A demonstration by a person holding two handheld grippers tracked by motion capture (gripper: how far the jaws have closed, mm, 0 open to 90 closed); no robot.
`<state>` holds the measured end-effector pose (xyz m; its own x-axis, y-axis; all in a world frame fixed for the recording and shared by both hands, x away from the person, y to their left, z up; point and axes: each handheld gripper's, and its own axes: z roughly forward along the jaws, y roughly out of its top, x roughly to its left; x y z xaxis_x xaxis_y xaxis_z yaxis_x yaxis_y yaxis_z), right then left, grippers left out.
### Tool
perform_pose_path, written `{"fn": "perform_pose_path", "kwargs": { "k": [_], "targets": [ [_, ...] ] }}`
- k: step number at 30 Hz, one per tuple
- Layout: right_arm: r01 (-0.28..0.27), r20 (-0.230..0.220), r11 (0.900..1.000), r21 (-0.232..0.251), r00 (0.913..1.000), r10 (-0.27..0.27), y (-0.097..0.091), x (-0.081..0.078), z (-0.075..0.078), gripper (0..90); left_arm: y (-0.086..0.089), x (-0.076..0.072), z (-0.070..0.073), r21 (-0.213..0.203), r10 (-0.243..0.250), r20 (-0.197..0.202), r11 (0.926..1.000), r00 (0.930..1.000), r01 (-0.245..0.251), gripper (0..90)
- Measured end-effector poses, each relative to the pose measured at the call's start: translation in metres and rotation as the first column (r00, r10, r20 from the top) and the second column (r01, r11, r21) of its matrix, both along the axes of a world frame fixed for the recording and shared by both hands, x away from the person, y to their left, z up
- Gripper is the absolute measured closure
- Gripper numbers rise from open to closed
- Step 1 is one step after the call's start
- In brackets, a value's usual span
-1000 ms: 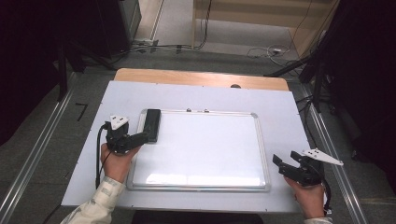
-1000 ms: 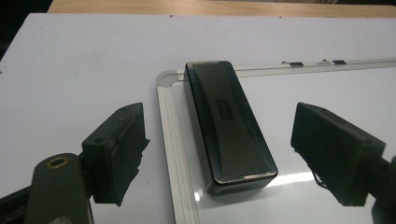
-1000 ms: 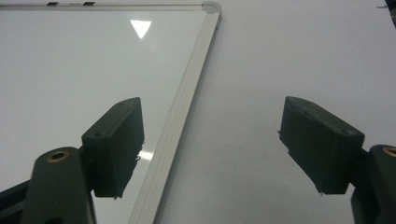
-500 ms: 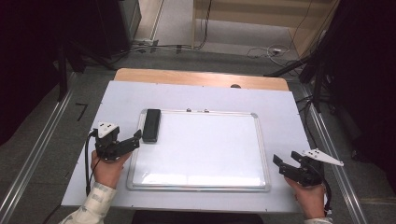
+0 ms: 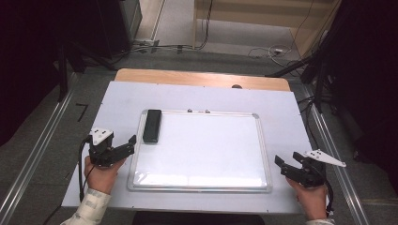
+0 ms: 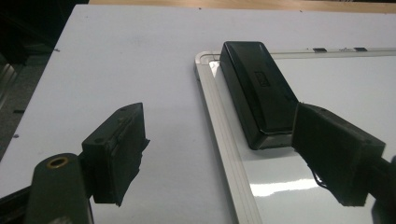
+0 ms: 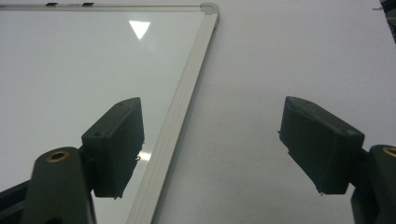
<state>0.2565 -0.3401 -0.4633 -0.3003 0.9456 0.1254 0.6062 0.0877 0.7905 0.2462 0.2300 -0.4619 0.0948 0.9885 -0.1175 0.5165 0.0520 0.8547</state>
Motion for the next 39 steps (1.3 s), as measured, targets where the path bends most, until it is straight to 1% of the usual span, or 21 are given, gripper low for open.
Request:
{"fn": "perform_pose_path", "kwargs": {
  "k": [7, 13, 20, 39],
  "targets": [
    [0.000, 0.001, 1.0000, -0.001, 1.0000, 0.000, 0.000, 0.000, 0.000, 20.6, 0.005, -0.008, -0.001, 0.002, 0.003, 0.001, 1.0000, 1.0000, -0.003, 18.5],
    [0.001, 0.000, 1.0000, -0.001, 1.0000, -0.001, 0.000, 0.000, 0.000, 20.6, 0.009, -0.013, -0.002, -0.005, 0.003, -0.002, 1.0000, 1.0000, -0.003, 18.5],
    [0.001, 0.000, 1.0000, -0.001, 1.0000, -0.001, 0.000, 0.000, 0.000, 20.6, 0.014, -0.021, -0.003, 0.001, 0.006, -0.002, 1.0000, 1.0000, -0.006, 18.5],
    [0.005, -0.002, 1.0000, -0.003, 1.0000, -0.005, 0.000, 0.000, 0.000, 20.6, 0.027, -0.036, -0.007, -0.016, 0.015, -0.013, 0.9998, 0.9998, -0.015, 18.5]
  ]
}}
